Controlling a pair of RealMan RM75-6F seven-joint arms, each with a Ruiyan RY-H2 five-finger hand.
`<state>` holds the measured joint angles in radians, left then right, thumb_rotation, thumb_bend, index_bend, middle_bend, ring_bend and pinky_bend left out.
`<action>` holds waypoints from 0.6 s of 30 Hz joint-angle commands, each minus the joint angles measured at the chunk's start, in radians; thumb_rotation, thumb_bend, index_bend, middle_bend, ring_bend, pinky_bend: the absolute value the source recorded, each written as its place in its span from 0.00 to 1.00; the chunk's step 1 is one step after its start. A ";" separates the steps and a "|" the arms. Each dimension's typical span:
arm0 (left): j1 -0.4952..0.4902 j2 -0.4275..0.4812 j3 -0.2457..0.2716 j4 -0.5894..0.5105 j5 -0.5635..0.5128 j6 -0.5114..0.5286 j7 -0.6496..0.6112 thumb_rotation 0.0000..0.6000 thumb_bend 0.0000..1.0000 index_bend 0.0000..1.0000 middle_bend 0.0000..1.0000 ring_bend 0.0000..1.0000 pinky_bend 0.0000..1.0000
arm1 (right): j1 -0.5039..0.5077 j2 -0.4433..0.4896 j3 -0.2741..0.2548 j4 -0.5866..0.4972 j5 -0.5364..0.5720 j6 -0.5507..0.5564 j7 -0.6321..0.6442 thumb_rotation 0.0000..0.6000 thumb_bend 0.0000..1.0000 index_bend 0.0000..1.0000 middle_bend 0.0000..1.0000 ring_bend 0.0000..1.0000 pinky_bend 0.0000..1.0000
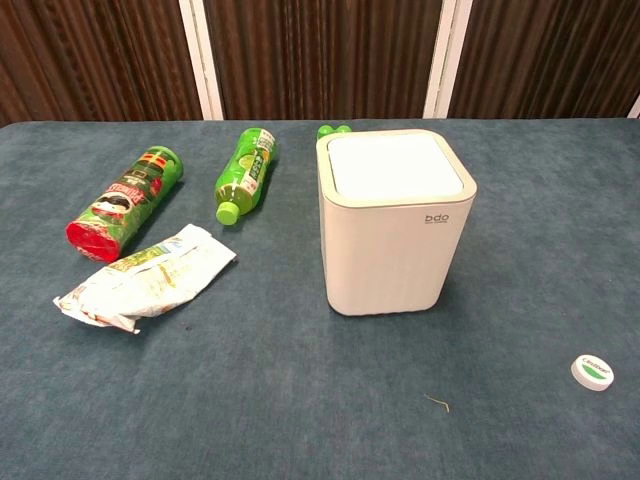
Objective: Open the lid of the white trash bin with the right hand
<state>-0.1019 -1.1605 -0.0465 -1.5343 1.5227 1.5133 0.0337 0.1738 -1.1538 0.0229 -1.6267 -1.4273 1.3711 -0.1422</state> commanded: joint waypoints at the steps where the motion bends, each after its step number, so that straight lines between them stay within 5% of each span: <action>1: -0.001 0.000 0.001 0.000 -0.001 -0.002 0.002 1.00 0.44 0.21 0.18 0.29 0.35 | -0.001 -0.002 0.002 0.004 -0.009 0.004 0.005 1.00 0.27 0.05 0.00 0.00 0.19; 7: 0.001 0.002 0.002 -0.005 0.000 -0.001 0.005 1.00 0.45 0.21 0.19 0.28 0.35 | -0.013 -0.016 0.001 0.028 -0.073 0.057 0.053 1.00 0.27 0.04 0.00 0.00 0.19; 9: 0.002 0.003 0.002 -0.005 0.000 -0.001 0.005 1.00 0.44 0.21 0.19 0.28 0.35 | -0.019 -0.024 0.002 0.043 -0.110 0.091 0.078 1.00 0.28 0.04 0.08 0.02 0.19; 11: 0.004 0.006 0.004 -0.008 -0.005 -0.004 0.002 1.00 0.44 0.21 0.19 0.28 0.35 | -0.022 -0.047 0.010 0.076 -0.158 0.144 0.092 1.00 0.27 0.05 0.28 0.17 0.25; 14: 0.006 0.010 0.000 -0.016 -0.011 -0.001 0.005 1.00 0.44 0.21 0.20 0.29 0.35 | -0.013 -0.077 0.020 0.124 -0.224 0.195 0.077 1.00 0.27 0.10 0.64 0.54 0.49; 18: 0.009 0.013 0.003 -0.022 -0.004 0.005 0.011 1.00 0.45 0.23 0.22 0.28 0.35 | 0.038 -0.010 -0.007 0.060 -0.285 0.122 0.132 1.00 0.39 0.17 0.88 0.79 0.72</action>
<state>-0.0937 -1.1485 -0.0436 -1.5555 1.5180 1.5180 0.0459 0.1780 -1.2050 0.0305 -1.5267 -1.6821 1.5449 -0.0484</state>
